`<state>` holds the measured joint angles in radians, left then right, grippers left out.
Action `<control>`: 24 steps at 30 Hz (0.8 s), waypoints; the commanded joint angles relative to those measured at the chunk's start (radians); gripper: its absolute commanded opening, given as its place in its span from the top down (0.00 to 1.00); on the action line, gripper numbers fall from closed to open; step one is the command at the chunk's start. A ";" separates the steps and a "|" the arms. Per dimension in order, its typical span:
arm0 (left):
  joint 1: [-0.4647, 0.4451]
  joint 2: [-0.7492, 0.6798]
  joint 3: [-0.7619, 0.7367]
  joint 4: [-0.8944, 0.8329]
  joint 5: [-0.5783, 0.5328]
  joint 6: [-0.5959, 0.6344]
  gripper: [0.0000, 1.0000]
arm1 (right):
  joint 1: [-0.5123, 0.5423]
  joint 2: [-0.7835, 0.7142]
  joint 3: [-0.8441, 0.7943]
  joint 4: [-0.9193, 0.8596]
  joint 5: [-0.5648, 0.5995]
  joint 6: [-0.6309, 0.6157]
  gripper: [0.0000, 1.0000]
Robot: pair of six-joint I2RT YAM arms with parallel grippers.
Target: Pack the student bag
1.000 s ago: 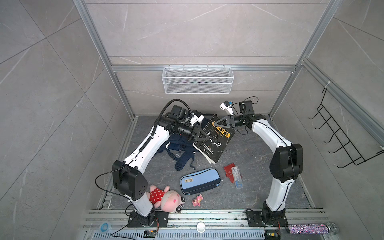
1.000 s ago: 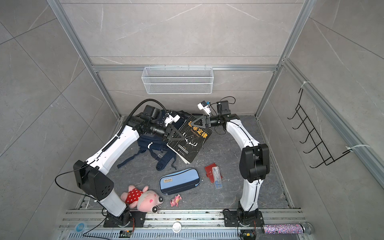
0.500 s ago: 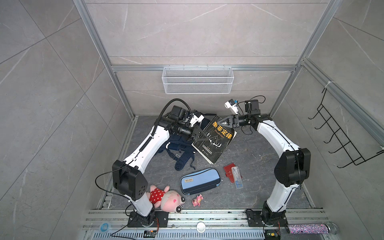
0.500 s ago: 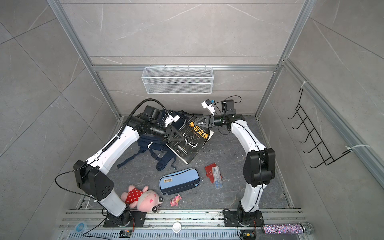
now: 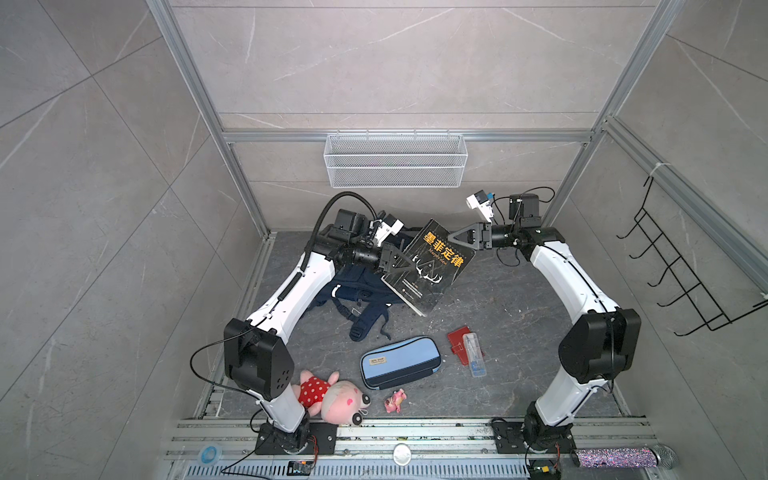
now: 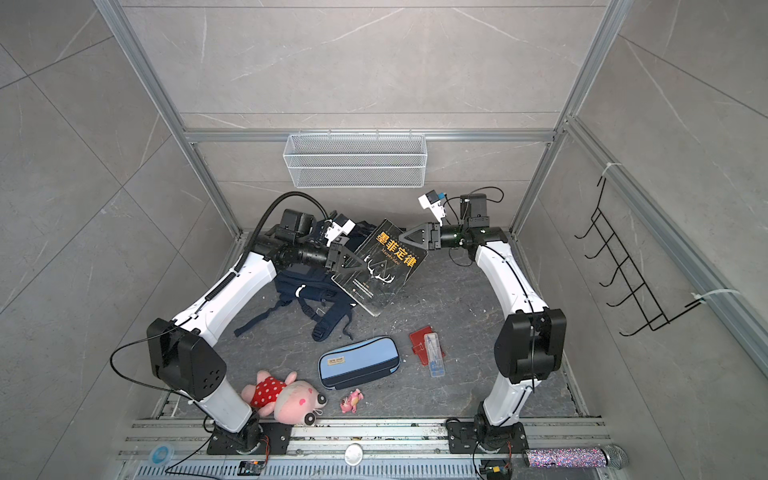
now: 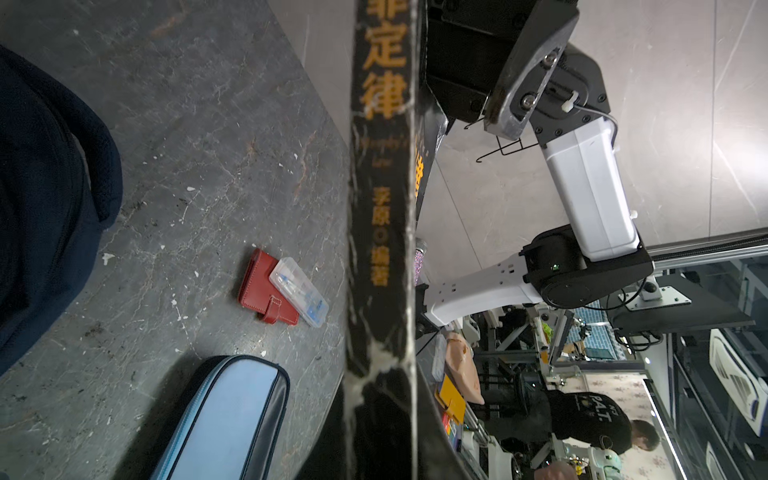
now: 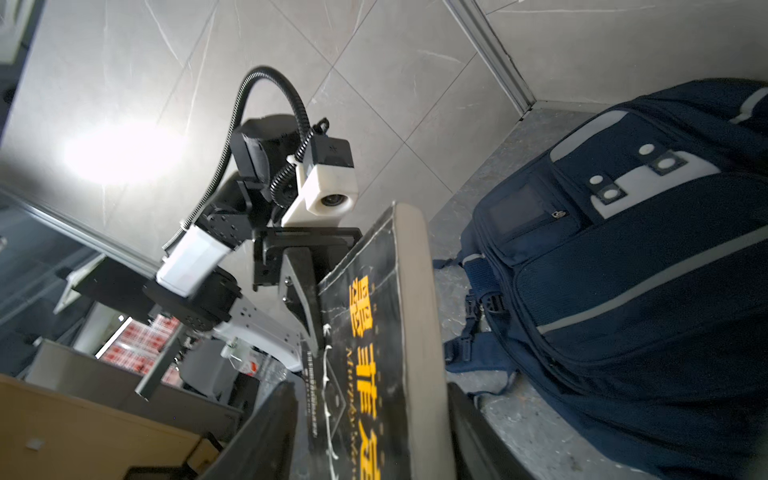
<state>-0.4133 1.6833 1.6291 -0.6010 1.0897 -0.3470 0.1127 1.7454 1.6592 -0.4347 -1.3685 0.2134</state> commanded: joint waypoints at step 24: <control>0.051 -0.026 0.005 -0.038 -0.197 -0.002 0.42 | -0.045 -0.076 -0.004 -0.166 0.176 -0.094 1.00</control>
<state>-0.3973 1.6779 1.6039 -0.6086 1.0580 -0.3435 0.1085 1.6993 1.6394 -0.5945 -1.2377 0.1196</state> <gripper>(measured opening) 0.486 0.159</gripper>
